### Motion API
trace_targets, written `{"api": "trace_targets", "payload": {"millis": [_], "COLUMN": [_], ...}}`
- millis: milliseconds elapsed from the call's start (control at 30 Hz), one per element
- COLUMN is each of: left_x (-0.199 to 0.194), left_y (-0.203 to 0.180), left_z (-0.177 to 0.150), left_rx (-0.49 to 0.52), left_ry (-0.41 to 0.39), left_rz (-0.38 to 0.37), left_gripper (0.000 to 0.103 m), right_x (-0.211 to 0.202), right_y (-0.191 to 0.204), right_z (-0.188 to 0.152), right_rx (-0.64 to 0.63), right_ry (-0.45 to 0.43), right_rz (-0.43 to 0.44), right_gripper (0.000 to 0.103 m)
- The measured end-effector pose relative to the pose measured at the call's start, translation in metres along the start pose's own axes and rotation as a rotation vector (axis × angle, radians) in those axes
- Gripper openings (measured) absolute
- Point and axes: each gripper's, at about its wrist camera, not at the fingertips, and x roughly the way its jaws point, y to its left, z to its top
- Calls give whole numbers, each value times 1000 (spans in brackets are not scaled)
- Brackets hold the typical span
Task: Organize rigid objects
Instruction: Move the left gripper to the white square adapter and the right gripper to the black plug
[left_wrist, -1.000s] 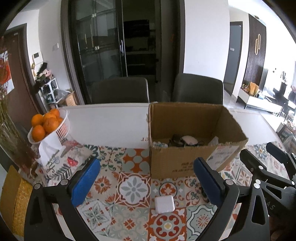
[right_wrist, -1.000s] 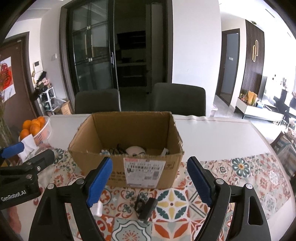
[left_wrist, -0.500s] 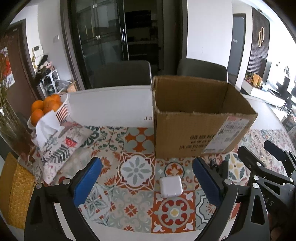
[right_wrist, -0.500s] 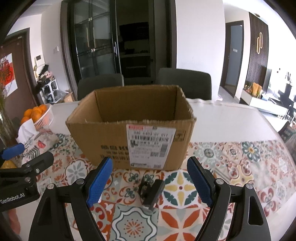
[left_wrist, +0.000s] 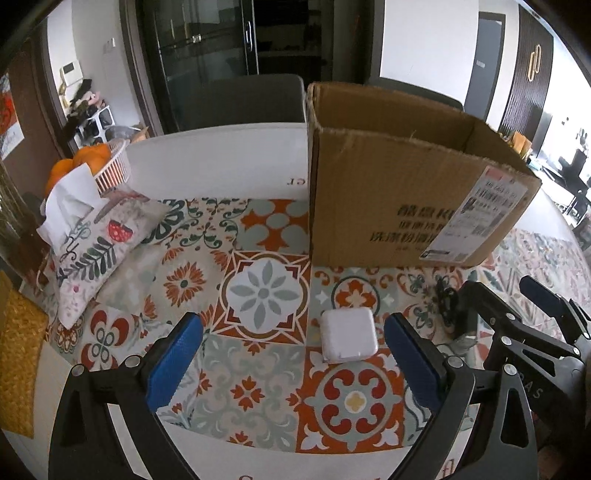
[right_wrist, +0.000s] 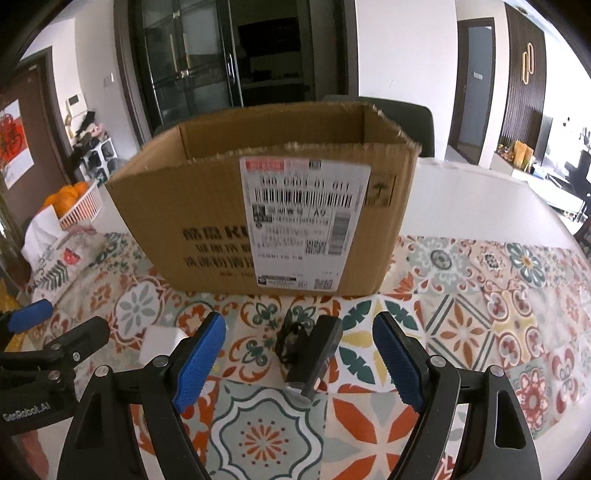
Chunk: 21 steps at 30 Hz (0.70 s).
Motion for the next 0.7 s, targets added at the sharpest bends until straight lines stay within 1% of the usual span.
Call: {"api": "trace_targets", "payload": {"millis": [133, 200, 333, 467, 700], "left_x": [12, 17, 25, 30, 36], "left_y": [-1, -2, -4, -6, -7], "left_z": [-2, -3, -4, -5, -8], "left_rx": [5, 3, 8, 15, 28], "left_ry": [15, 24, 37, 42, 48], "left_rz": [20, 13, 25, 32, 46], "left_gripper": [100, 100, 100, 100, 100], "right_x": [15, 23, 39, 51, 67], "right_y": [0, 0, -3, -4, 2], "right_z": [-4, -5, -7, -11, -17], "right_rx": [-6, -1, 13, 18, 1], "right_ry": [24, 39, 72, 99, 134], "right_rz": [-6, -1, 2, -2, 6], "right_gripper": [80, 78, 74, 72, 64]}}
